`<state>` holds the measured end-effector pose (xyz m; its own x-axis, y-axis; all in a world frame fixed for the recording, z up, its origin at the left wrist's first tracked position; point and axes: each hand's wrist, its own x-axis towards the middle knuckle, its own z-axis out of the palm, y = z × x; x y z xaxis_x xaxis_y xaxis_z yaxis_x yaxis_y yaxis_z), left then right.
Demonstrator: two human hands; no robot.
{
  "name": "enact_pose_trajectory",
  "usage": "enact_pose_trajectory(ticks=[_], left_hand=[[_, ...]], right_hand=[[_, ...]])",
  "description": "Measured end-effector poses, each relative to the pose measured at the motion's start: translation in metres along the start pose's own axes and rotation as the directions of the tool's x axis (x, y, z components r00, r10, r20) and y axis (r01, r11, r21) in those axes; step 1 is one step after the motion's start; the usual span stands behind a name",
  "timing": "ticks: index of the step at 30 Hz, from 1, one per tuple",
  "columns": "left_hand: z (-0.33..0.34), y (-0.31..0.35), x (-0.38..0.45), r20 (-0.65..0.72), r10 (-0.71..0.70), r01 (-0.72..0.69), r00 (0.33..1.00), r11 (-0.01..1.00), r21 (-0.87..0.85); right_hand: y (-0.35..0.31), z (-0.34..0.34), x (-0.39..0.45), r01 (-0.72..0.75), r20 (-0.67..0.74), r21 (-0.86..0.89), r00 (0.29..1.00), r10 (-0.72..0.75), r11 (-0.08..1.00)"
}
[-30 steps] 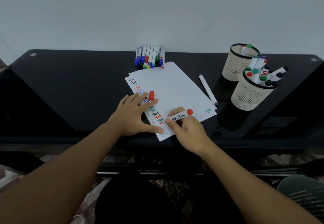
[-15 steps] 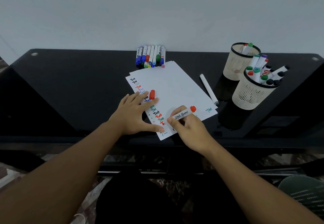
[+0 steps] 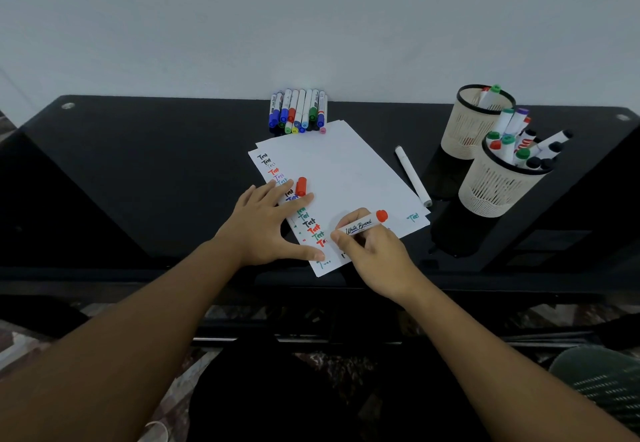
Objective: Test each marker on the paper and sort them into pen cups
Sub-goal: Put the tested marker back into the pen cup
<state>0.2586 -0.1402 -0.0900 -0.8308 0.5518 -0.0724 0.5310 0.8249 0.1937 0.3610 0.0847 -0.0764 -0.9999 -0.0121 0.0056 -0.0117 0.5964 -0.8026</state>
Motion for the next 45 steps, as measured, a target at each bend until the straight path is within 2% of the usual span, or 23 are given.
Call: enact_pose_trajectory(ticks=[7, 12, 22, 28, 35, 40, 42, 45], left_hand=[[-0.001, 0.000, 0.000, 0.012, -0.006, 0.006, 1.000, 1.000, 0.002], [-0.001, 0.001, 0.001, 0.014, -0.005, 0.004, 1.000, 1.000, 0.008], [-0.001, 0.000, 0.001, 0.019, -0.009, 0.008, 1.000, 1.000, 0.013], [-0.001, 0.000, 0.000, 0.016, -0.007, 0.007, 1.000, 1.000, 0.009], [-0.002, 0.000, 0.000, 0.023, -0.010, 0.009, 1.000, 1.000, 0.013], [0.000, -0.001, 0.001, 0.006, -0.003, 0.003, 1.000, 1.000, 0.014], [0.000, -0.001, 0.001, 0.006, -0.004, 0.004, 1.000, 1.000, 0.007], [0.001, -0.001, -0.002, -0.007, 0.004, -0.004, 1.000, 0.998, -0.060]], right_hand=[[-0.002, -0.002, -0.002, -0.022, -0.012, 0.043, 1.000, 0.022, 0.999], [-0.003, -0.001, -0.002, -0.036, -0.013, -0.011, 0.999, 0.036, 0.999], [-0.008, -0.003, -0.004, -0.050, -0.010, 0.040, 0.999, 0.051, 0.998], [-0.007, -0.002, -0.004, -0.046, -0.019, -0.005, 0.999, 0.045, 0.999], [-0.009, -0.004, -0.005, -0.064, -0.013, 0.055, 0.998, 0.065, 0.996], [-0.009, -0.003, -0.004, -0.044, -0.014, 0.024, 0.999, 0.044, 0.999], [-0.006, -0.003, -0.004, -0.043, -0.031, 0.058, 0.999, 0.045, 0.997], [0.000, -0.004, -0.002, -0.017, -0.097, 0.298, 0.994, 0.048, 0.954]])
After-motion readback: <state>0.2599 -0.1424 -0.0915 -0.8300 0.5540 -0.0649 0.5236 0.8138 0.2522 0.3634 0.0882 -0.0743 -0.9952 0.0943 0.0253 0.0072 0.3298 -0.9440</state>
